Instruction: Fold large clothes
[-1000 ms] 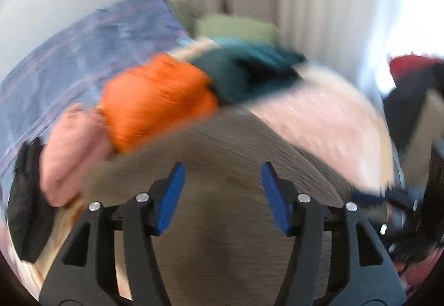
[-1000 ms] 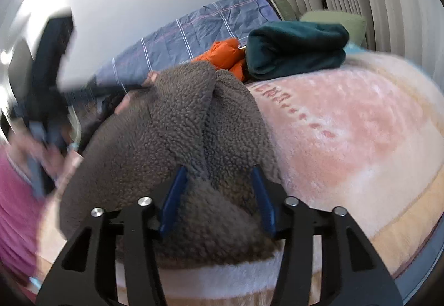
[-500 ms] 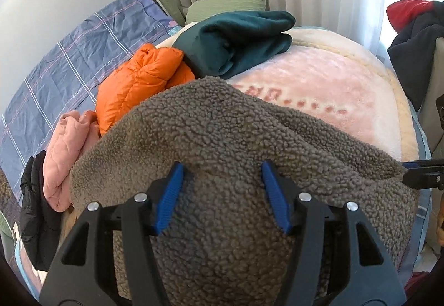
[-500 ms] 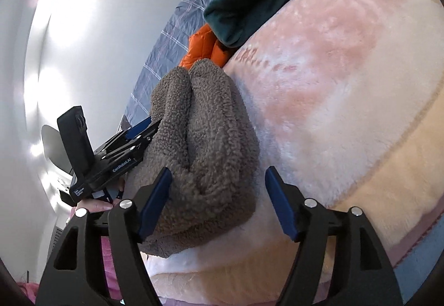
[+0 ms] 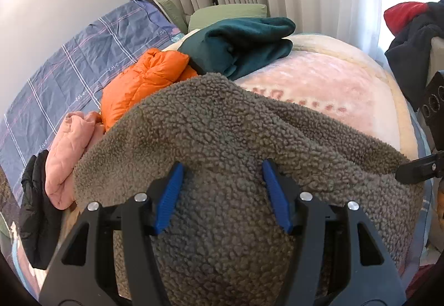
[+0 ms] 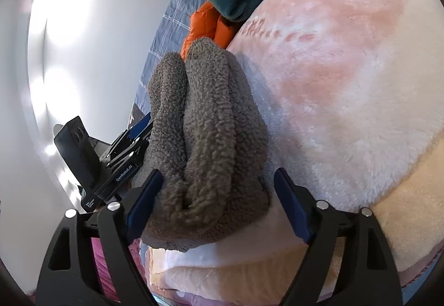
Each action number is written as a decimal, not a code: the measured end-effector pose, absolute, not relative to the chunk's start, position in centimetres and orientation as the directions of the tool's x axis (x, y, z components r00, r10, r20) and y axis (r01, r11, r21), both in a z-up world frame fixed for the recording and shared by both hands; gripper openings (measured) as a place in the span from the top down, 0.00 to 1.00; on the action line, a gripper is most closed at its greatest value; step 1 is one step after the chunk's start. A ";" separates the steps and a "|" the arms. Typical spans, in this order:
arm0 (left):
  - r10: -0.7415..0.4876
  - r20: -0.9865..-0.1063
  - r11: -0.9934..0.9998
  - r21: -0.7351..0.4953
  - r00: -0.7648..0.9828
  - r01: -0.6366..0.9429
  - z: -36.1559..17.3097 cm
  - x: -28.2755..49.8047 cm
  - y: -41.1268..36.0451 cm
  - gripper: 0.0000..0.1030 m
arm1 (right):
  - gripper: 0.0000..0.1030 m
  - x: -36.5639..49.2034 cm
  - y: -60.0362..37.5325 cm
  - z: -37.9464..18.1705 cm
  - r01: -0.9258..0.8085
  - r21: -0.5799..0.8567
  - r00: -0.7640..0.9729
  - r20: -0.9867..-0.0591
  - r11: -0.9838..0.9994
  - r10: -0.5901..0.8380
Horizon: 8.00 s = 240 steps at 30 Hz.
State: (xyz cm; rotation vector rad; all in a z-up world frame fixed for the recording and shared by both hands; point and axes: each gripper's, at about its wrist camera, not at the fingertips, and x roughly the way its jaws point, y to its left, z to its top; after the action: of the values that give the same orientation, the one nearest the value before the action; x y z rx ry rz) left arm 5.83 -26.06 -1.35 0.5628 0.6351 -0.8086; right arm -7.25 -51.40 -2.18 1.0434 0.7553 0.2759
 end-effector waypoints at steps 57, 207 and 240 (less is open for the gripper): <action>-0.530 -0.699 0.642 0.040 0.480 0.766 -0.8 8.2 -24.8 0.18 | 0.43 -4.8 -49.1 -2.7 0.109 0.847 0.731 -0.423 0.521 0.536; -0.023 -0.519 0.997 -0.070 0.855 -0.016 2.6 8.1 20.6 0.02 | 0.02 9.7 -5.3 4.7 -0.312 0.092 0.795 -0.519 0.946 0.313; 0.104 -0.495 0.994 0.013 0.863 -0.112 2.4 -5.8 7.9 0.02 | 0.01 -2.2 -15.2 5.9 -0.113 0.009 0.891 -0.442 0.994 0.105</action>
State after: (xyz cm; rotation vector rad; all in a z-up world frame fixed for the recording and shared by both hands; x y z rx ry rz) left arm -5.81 7.95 2.40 -0.0159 0.5180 0.1133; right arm -2.21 -15.24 5.87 -0.0171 0.4579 0.1129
